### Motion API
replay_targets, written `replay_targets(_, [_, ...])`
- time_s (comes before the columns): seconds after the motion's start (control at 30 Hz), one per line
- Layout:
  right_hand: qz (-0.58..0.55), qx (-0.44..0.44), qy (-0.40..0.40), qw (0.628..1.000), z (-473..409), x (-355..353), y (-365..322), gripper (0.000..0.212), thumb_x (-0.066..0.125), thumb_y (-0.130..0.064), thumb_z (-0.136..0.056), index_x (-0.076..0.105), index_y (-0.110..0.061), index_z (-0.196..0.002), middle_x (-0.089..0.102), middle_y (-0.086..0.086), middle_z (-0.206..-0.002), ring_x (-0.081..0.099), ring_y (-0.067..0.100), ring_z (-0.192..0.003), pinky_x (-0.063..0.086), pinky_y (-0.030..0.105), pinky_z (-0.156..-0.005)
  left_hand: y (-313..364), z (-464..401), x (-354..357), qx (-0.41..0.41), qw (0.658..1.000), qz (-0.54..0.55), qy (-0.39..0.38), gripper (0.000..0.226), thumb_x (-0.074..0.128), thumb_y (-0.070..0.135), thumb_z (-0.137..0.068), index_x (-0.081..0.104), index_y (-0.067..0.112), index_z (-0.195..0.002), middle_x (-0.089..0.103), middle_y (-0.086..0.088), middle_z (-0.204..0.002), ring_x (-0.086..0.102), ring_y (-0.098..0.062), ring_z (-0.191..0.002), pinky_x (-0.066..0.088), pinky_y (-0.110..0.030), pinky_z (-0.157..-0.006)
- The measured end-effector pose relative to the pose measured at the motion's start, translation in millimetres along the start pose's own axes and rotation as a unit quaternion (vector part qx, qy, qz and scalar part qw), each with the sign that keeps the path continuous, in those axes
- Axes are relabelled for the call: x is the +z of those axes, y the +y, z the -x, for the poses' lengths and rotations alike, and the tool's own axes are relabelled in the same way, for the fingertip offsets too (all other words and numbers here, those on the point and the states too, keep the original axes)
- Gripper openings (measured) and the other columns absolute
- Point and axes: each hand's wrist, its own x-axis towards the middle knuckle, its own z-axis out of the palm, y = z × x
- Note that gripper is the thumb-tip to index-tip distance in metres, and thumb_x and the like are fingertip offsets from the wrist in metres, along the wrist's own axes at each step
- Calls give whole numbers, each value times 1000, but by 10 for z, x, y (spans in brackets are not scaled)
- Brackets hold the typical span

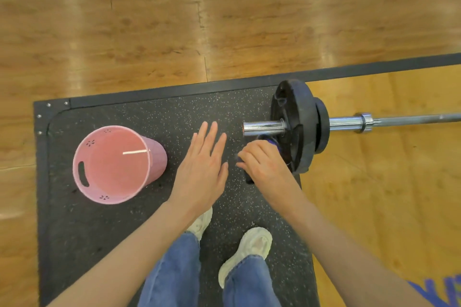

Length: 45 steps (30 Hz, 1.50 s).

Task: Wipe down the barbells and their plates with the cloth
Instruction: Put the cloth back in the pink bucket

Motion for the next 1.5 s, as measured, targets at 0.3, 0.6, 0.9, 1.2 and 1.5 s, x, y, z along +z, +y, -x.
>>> replay_targets(0.3, [-11, -67, -19, 998, -246, -693, -411, 22, 49, -25, -103, 66, -10, -105, 64, 3, -103, 59, 22, -103, 50, 36, -92, 135, 408, -542, -80, 997, 9, 7, 61, 68, 22, -91, 48, 1, -146, 34, -21, -158, 27, -37, -149, 22, -45, -119])
replay_targets(0.6, [-46, -53, -6, 998, -353, -457, -1060, 24, 48, -25, -103, 67, -10, -102, 64, 1, -101, 60, 21, -102, 50, 34, -91, -438, 832, -517, -136, 988, 68, 12, 61, 61, 21, -97, 39, 3, -151, 24, -16, -164, 13, -31, -154, 30, -47, -119])
replay_targets(0.9, [-59, 3, 3, 998, -731, 121, -2031, 28, 48, -24, -102, 69, -6, -101, 66, 4, -100, 59, 21, -99, 43, 31, -92, -1373, 1318, -573, -139, 979, 150, -7, 65, 47, 22, -103, 18, 10, -160, 7, -7, -169, -8, -23, -156, 18, -40, -126])
replay_targets(1.2, [-70, 98, 11, 993, -1238, 762, -3060, 33, 47, -30, -99, 71, -9, -107, 67, 2, -101, 54, 18, -98, 48, 32, -85, -2493, 1739, -848, -135, 983, 127, 1, 61, 46, 24, -105, 23, 5, -158, 16, -12, -167, 1, -27, -156, -9, -30, -117])
replay_targets(1.5, [-105, 135, -2, 985, -1441, 915, -3366, 32, 46, -26, -100, 71, -6, -105, 66, 3, -97, 50, 17, -98, 44, 32, -85, -2746, 1830, -773, -127, 984, 123, -19, 58, 53, 21, -100, 37, -3, -150, 26, -22, -162, 12, -36, -154, 5, -39, -122])
